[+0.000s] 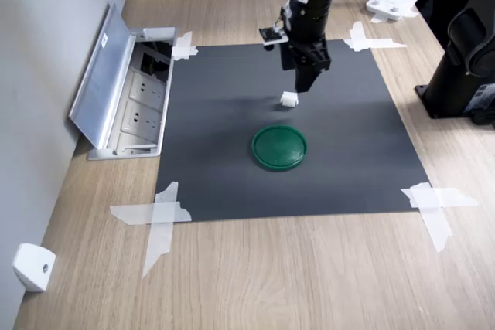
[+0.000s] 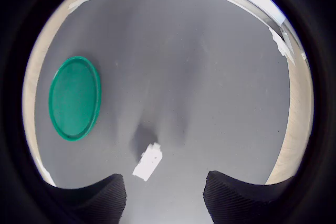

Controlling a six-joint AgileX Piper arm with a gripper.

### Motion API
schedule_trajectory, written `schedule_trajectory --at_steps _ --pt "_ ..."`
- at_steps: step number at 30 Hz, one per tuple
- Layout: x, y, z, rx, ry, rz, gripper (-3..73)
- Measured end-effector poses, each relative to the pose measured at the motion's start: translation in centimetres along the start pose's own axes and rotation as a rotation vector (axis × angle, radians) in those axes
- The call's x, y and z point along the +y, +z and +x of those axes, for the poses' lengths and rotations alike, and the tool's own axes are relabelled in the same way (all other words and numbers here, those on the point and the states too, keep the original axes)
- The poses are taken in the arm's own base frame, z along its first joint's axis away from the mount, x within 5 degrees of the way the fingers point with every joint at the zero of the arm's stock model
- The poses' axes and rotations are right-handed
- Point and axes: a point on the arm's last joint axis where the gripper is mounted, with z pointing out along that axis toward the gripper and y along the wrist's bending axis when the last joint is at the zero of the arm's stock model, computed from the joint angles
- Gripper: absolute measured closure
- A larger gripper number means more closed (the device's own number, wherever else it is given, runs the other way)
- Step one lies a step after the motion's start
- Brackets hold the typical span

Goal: Grasp a white terminal and put it on the green lid.

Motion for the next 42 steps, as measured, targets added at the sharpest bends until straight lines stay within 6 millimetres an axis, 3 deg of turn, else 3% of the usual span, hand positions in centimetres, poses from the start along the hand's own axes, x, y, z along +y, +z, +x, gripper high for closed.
schedule_trajectory --at_steps 13,24,42 --pt "-0.5 1.1 -1.6 0.019 0.019 0.001 6.3" --pt "-1.6 1.8 -1.0 0.064 0.082 -0.001 6.3" --pt "-1.2 2.4 -1.2 0.071 0.062 -0.054 6.3"
